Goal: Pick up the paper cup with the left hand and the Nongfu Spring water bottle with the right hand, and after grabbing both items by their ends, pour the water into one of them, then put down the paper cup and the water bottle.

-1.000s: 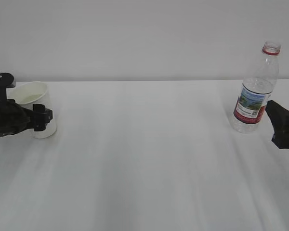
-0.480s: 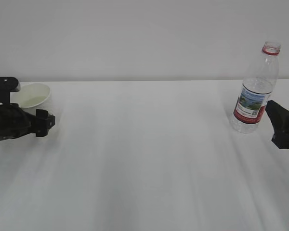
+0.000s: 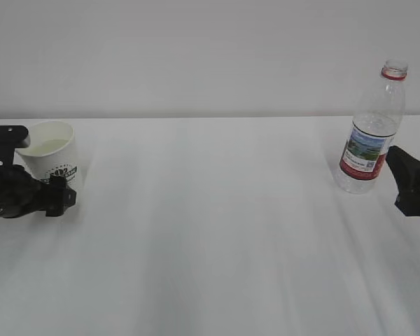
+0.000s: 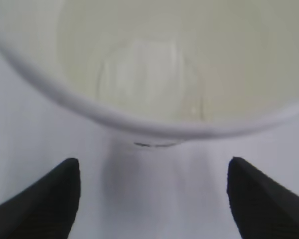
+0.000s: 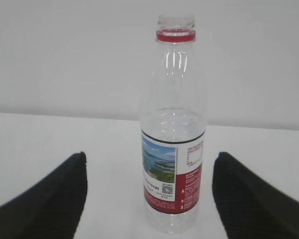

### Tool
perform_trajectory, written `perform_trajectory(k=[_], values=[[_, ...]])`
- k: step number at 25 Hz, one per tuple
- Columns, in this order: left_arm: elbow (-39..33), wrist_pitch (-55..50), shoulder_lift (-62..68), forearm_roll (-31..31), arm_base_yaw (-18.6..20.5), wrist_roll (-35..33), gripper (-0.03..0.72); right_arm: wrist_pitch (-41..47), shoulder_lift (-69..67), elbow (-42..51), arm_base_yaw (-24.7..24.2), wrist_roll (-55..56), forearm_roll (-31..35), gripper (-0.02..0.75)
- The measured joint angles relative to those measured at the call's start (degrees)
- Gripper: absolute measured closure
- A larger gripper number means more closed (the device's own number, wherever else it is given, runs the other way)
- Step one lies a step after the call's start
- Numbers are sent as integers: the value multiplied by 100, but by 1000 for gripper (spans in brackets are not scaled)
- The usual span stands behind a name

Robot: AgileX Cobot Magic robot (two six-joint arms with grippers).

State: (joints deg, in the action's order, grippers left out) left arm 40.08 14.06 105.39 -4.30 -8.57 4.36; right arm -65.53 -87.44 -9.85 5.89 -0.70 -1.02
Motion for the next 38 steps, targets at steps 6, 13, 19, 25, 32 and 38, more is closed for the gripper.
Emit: perform_trajectory(k=[6, 13, 19, 25, 32, 38], values=[[0, -736, -515, -118, 0, 0, -4, 0, 0, 0, 0, 0, 0, 149], [0, -1294, -1226, -139, 0, 0, -1, 0, 0, 13, 0, 0, 0, 150], [0, -1406, -1962, -112, 0, 0, 11, 0, 0, 13, 0, 0, 0, 150], [-291, -251, -2314, 108, 0, 0, 37, 0, 0, 37, 0, 0, 0, 149], [-1052, 1512, -2433, 144, 0, 0, 69, 0, 0, 173, 0, 0, 0, 150], [-1538, 2105, -2771, 305, 0, 0, 85, 0, 0, 196, 0, 0, 0, 150]])
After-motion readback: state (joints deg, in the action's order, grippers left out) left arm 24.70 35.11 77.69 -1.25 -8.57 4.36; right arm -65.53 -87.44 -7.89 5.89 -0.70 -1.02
